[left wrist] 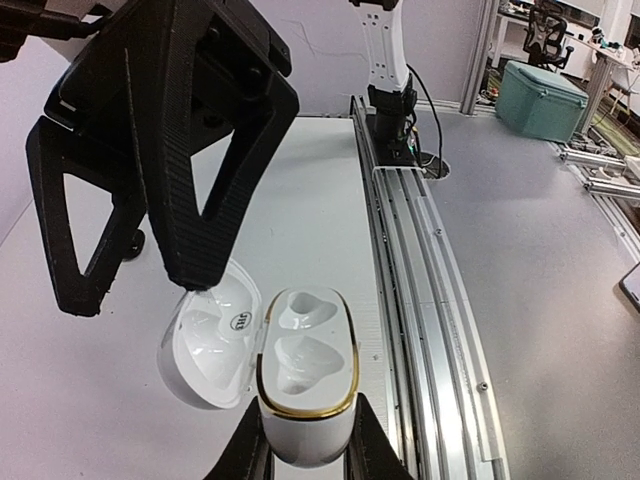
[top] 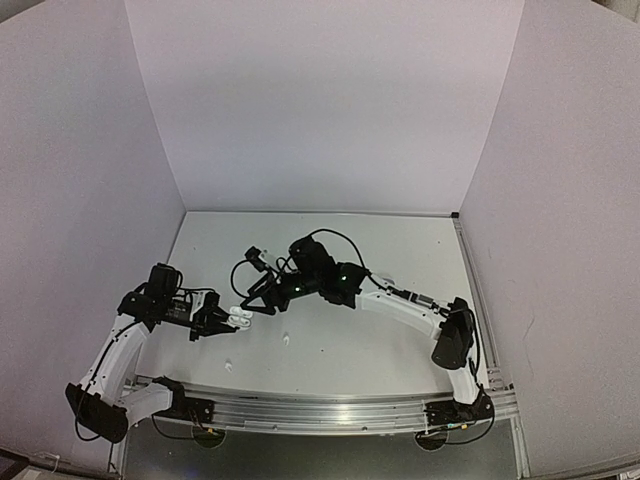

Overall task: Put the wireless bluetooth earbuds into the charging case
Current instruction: Open the charging case, then pick up the right earbud from the center of the board.

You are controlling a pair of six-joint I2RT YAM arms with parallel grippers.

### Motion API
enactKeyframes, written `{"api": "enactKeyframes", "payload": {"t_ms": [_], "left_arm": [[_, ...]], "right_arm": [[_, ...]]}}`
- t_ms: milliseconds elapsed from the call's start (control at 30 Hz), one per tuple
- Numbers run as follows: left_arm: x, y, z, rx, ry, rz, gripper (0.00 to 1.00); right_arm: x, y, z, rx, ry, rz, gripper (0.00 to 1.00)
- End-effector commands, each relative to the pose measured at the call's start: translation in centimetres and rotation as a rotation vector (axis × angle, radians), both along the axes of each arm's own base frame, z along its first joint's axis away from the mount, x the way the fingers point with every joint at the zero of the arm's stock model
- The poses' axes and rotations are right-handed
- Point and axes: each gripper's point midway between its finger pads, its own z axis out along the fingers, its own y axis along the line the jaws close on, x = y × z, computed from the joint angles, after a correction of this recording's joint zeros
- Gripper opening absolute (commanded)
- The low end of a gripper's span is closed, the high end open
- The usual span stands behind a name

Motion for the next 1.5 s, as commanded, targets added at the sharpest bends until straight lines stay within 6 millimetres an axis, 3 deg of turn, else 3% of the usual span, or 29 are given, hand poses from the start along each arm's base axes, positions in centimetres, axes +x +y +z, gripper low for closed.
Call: {"api": "enactKeyframes", "payload": {"t_ms": [0, 433, 833, 1067, 1200, 1267, 1367, 1467], "left_arm": [[-1.1, -0.4, 2.4, -0.066, -0.016, -0.051, 0.0], [1.1, -1.0, 3.2, -0.117, 0.13, 0.055, 0.0], [2.1, -1.1, 1.6, -0.116, 0.262, 0.127, 0.0], [3.1, -1.0, 0.7, -0.125, 0.328, 0.196, 0.0], [4.3, -0.5, 0.2, -0.147, 0.345, 0.274, 0.0], [5.1, -0.1, 0.0, -0.163, 0.34, 0.338, 0.0], [6.1, 0.6, -0.1, -0.186, 0.334, 0.445, 0.0], [6.9, 1.4, -0.4, -0.207, 0.339, 0.539, 0.0]], "right_arm": [[3.0, 0.1, 0.9, 0.037, -0.01, -0.066, 0.58], [2.5, 0.2, 0.5, 0.032, 0.019, -0.043, 0.57], [3.4, 0.0, 4.1, 0.097, -0.02, -0.076, 0.61], [5.9, -1.2, 5.5, 0.101, 0.001, -0.234, 0.65], [10.1, -4.0, 1.5, -0.016, 0.044, -0.532, 0.65], [11.9, -6.4, -2.9, -0.172, 0.062, -0.706, 0.64], [12.2, -9.3, -9.7, -0.43, 0.118, -0.832, 0.62], [11.3, -10.1, -14.2, -0.597, 0.135, -0.864, 0.64]]}}
